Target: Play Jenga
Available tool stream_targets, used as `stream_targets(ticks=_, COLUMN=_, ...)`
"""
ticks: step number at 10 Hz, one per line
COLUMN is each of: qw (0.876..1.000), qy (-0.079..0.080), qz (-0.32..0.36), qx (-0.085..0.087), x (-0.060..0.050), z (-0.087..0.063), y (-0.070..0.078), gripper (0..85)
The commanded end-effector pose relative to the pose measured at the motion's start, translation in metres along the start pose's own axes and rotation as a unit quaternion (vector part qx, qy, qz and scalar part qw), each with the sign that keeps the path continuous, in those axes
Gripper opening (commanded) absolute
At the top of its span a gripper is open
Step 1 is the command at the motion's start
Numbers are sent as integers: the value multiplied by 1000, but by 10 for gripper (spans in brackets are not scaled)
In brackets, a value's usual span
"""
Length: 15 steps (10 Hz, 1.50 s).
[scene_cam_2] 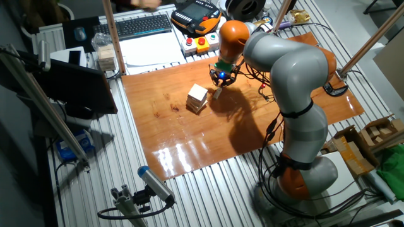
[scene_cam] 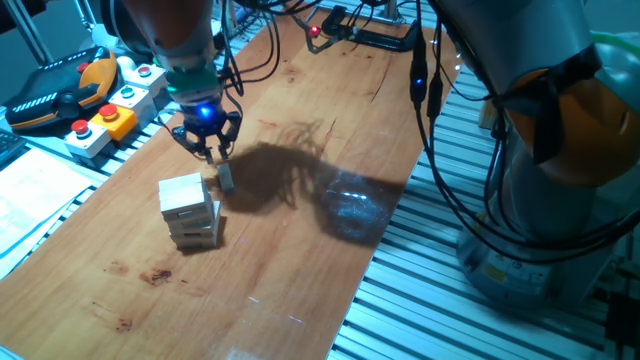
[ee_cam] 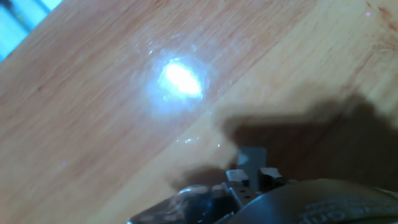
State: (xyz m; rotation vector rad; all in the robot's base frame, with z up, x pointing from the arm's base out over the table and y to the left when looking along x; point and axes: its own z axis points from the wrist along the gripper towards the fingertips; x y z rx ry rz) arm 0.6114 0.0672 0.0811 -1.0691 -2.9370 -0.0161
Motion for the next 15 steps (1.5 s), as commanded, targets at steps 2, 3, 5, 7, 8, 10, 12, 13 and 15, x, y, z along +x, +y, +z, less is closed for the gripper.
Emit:
stream_targets(ticks=2, qw=1000, qy=5, qz=-15, qx=1, x=8, z=-12, y=0, gripper=7)
stream_targets(ticks=3, qw=1000, qy=7, qz=-23, qx=0, x=12, z=-17, y=-2, gripper=7)
stream_targets(ticks=5, qw=999, qy=5, qz=-40, qx=2, x=20, z=-27, y=-5, gripper=7)
stream_targets(ticks=7, qw=998, qy=2, qz=-59, qx=6, x=28, z=-35, y=-8, gripper=7)
stream_targets(ticks=8, qw=998, qy=-3, qz=-68, qx=10, x=30, z=-38, y=-7, gripper=7)
stream_targets(ticks=10, qw=997, qy=-2, qz=-79, qx=6, x=33, z=-41, y=-7, gripper=7)
stream_targets(ticks=12, qw=997, qy=-2, qz=-82, qx=5, x=33, z=-41, y=-7, gripper=7)
stream_targets(ticks=13, qw=997, qy=-1, qz=-83, qx=4, x=33, z=-41, y=-7, gripper=7)
stream_targets(ticks=15, qw=996, qy=0, qz=-85, qx=3, x=33, z=-41, y=-7, gripper=7)
